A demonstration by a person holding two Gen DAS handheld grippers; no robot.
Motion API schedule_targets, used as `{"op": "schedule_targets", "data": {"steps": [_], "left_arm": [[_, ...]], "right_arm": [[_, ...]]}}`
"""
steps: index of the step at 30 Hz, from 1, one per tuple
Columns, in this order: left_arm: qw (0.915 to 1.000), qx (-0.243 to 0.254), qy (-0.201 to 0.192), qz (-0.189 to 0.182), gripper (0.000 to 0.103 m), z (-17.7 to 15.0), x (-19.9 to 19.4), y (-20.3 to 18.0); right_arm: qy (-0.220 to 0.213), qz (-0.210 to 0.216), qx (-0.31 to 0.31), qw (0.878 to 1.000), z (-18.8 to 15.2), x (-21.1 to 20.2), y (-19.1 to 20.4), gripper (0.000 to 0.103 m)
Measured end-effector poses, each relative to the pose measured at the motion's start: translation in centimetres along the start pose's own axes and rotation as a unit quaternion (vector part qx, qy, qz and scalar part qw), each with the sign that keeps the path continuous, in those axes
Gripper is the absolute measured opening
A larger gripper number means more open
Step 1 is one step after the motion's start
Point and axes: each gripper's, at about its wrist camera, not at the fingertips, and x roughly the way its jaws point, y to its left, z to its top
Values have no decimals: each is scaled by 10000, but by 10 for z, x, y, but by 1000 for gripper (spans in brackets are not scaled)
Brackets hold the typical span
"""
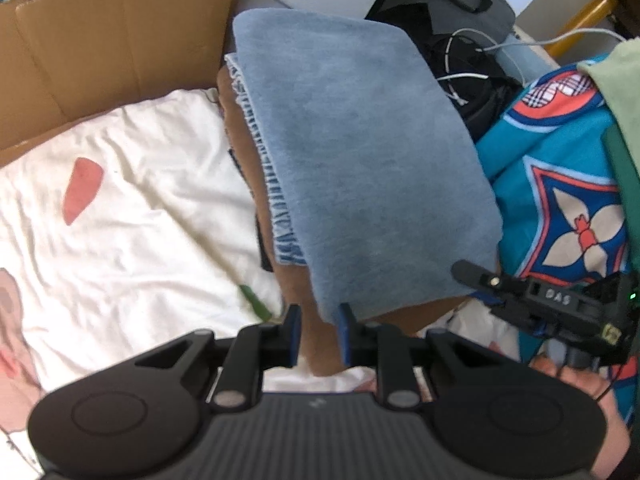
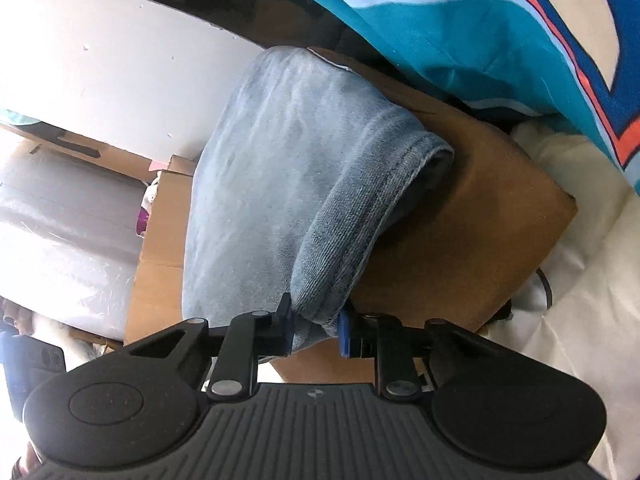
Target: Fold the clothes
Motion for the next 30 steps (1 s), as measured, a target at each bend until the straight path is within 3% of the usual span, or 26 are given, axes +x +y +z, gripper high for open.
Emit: {"op": "schedule_targets", "data": {"steps": [3, 6, 7, 10, 14, 20, 22, 30], "left_arm": [[9999, -35, 60, 117, 23, -2, -10, -2], [9996, -38, 2, 262, 47, -4, -25, -6], [9995, -33, -26, 315, 56, -4, -30, -7], [9988, -28, -80, 480, 65, -6, -46, -12], [9978, -67, -192, 628, 86, -6, -70, -16], [9943, -174, -360, 992, 92, -5, -114, -18], [9936, -179, -399, 1046, 92, -5, -130, -18], [9875, -318, -649, 1403, 99, -12, -205, -15]], "right_arm": [[18, -232, -70, 9997, -1, -1, 9, 31], [65, -531, -306, 9981, -3, -3, 23, 55], [87, -590, -402, 9974, -3, -5, 27, 56], [200, -820, -638, 9944, 2, -6, 44, 62], [282, -1262, -1035, 9862, 9, -18, 64, 68], [442, -1639, -1392, 9756, 13, -35, 104, 82], [495, -1686, -1551, 9722, 13, -38, 119, 93], [596, -1932, -2015, 9584, 28, -56, 178, 94]]}}
